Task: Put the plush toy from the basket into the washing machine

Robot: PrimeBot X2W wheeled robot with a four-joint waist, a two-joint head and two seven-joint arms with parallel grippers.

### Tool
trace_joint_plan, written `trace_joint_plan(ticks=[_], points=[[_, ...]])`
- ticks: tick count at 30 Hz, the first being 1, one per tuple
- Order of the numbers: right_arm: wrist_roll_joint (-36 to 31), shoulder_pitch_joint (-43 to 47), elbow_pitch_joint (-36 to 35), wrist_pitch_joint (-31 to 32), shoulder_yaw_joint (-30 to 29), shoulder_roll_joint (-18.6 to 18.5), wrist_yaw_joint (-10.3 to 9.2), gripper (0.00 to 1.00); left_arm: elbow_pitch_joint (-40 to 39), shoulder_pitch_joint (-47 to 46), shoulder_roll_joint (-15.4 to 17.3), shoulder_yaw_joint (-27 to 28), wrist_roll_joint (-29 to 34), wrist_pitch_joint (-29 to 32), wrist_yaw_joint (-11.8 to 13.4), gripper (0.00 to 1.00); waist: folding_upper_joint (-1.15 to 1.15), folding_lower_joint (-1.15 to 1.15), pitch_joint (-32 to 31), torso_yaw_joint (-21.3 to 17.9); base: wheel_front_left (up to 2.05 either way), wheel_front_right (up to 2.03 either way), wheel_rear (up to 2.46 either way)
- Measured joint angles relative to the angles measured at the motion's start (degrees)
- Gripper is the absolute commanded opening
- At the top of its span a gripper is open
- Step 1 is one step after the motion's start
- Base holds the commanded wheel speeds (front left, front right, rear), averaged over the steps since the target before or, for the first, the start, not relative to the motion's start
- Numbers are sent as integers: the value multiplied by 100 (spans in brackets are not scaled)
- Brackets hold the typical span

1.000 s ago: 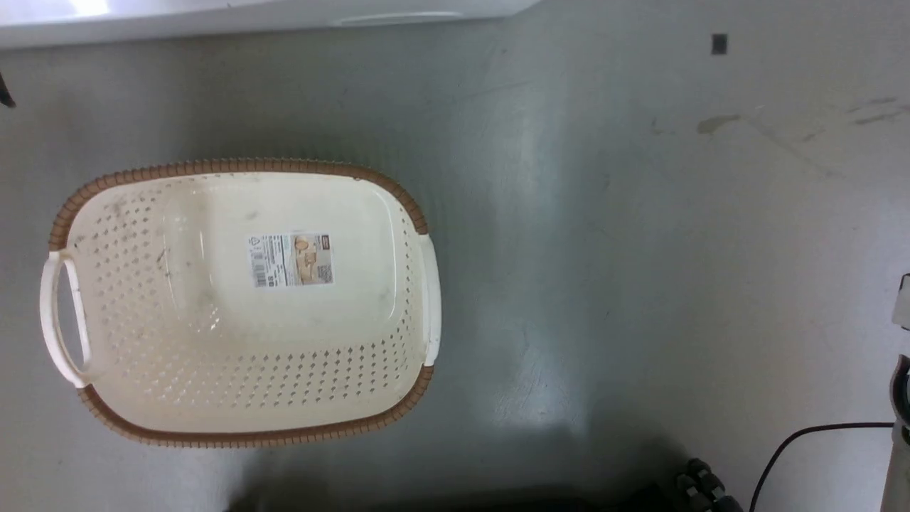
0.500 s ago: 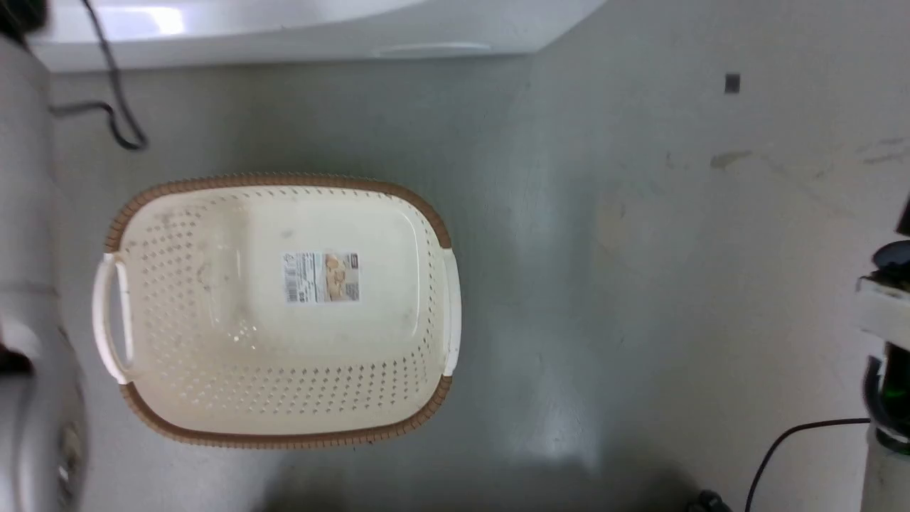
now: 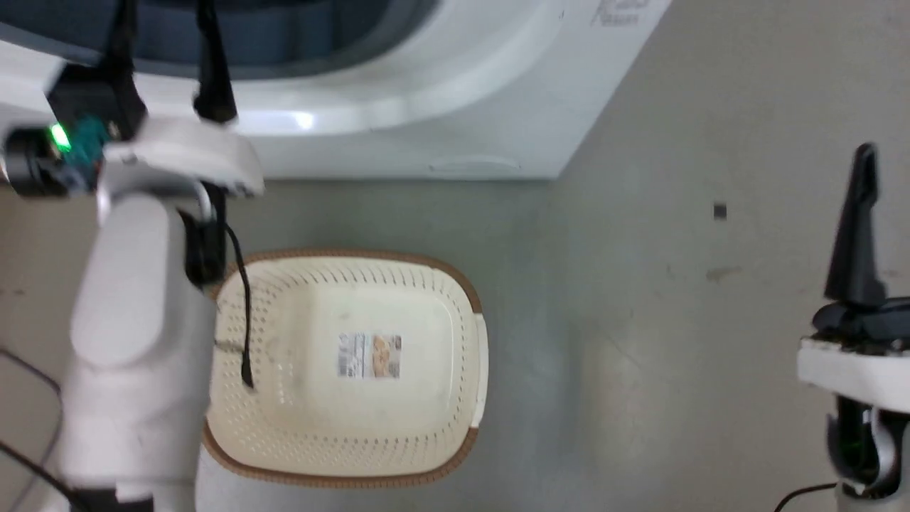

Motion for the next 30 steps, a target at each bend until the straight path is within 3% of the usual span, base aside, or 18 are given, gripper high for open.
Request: trace_joint_plan(ticks=[16, 24, 30], points=[[-83, 1023, 536, 0, 131, 1, 1, 100, -1861, 3125, -316, 181, 564, 0, 178, 100, 0, -1, -1877, 112, 0, 0, 0], [-83, 1811, 664, -1, 2, 0, 1, 100, -2009, 4358, -482, 44, 603, 0, 12, 100, 0, -2, -2735, 190, 0, 0, 0], [-81, 2010, 719, 0, -60, 1, 1, 100, -1931, 4584, -527, -18, 628, 0, -135, 100, 0, -2, -3075, 402, 0, 0, 0]])
